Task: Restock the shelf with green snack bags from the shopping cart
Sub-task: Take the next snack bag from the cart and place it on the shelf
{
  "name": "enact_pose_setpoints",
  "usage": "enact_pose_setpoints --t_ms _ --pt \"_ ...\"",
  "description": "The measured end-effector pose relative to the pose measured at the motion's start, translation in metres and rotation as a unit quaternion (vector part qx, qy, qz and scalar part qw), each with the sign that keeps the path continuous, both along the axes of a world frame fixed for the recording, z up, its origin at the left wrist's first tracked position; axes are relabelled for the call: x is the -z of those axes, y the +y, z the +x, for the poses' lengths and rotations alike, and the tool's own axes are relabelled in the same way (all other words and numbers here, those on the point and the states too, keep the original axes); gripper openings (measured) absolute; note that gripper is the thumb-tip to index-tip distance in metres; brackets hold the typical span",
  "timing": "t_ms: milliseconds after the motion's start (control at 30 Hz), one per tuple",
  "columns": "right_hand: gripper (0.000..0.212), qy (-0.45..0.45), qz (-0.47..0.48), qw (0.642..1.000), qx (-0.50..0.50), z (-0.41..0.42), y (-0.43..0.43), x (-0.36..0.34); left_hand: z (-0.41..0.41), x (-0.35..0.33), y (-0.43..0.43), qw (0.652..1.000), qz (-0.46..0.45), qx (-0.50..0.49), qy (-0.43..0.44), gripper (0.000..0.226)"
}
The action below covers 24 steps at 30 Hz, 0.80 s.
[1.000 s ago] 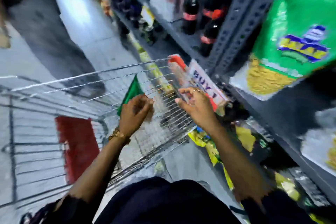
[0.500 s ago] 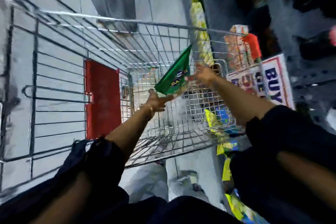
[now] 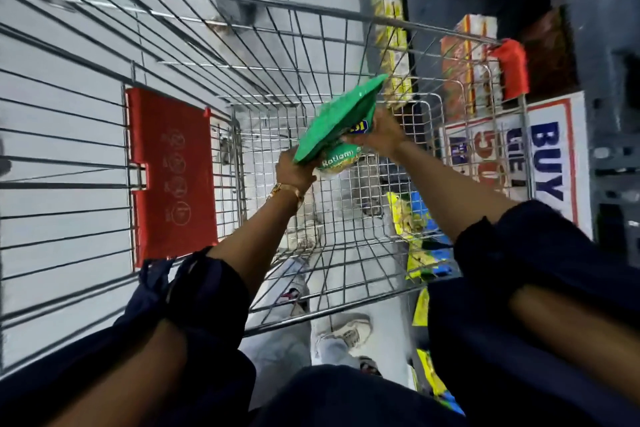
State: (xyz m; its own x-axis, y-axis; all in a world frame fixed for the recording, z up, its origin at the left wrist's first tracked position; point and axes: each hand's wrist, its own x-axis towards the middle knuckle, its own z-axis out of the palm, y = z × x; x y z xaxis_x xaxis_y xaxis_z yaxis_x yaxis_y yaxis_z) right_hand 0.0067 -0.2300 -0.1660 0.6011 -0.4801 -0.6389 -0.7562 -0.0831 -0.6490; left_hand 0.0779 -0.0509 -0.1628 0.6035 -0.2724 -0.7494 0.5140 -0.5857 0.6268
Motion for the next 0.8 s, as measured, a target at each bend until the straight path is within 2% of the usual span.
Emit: enact_pose_setpoints --t_ms 100,233,333,400,467,533,567,600,667,733,800 --pt "0.063 -0.011 -0.04 0.995 0.093 -0.013 0.019 -0.027 0.007 -0.013 -0.002 0.994 0.024 0.086 -0.061 0.039" --pt "0.047 -0.084 -0.079 0.98 0.162 -0.042 0.03 -0.058 0.008 -0.051 -0.005 0.98 -0.018 0.168 -0.108 0.052" --pt "0.043 -0.134 -0.126 0.959 0.214 -0.07 0.035 -0.086 -0.001 -0.097 -0.011 0.96 -0.052 0.213 -0.172 0.062" --pt "0.027 -0.172 -0.16 0.938 0.253 -0.088 0.039 -0.114 -0.01 -0.129 -0.017 0.94 -0.077 0.251 -0.216 0.056" --pt "0.03 -0.188 -0.204 0.917 0.286 -0.109 0.043 -0.143 -0.023 -0.162 -0.025 0.923 -0.1 0.278 -0.248 0.042" --pt "0.067 -0.211 -0.248 0.894 0.308 -0.134 0.048 -0.172 -0.037 -0.197 -0.031 0.9 -0.121 0.307 -0.284 0.036" --pt "0.077 -0.22 -0.263 0.883 0.32 -0.147 0.052 -0.19 -0.046 -0.215 -0.033 0.888 -0.142 0.326 -0.29 0.037" --pt "0.071 -0.229 -0.27 0.872 0.338 -0.161 0.056 -0.207 -0.055 -0.232 -0.035 0.875 -0.168 0.349 -0.291 0.038" --pt "0.036 -0.224 -0.301 0.853 0.364 -0.189 0.068 -0.246 -0.071 -0.264 -0.039 0.837 -0.216 0.409 -0.291 0.028" --pt "0.043 -0.22 -0.344 0.83 0.381 -0.223 0.089 -0.284 -0.094 -0.293 -0.043 0.805 -0.267 0.463 -0.257 0.002" --pt "0.057 -0.202 -0.373 0.807 0.412 -0.259 0.106 -0.305 -0.122 -0.32 -0.046 0.773 -0.308 0.512 -0.214 0.014"
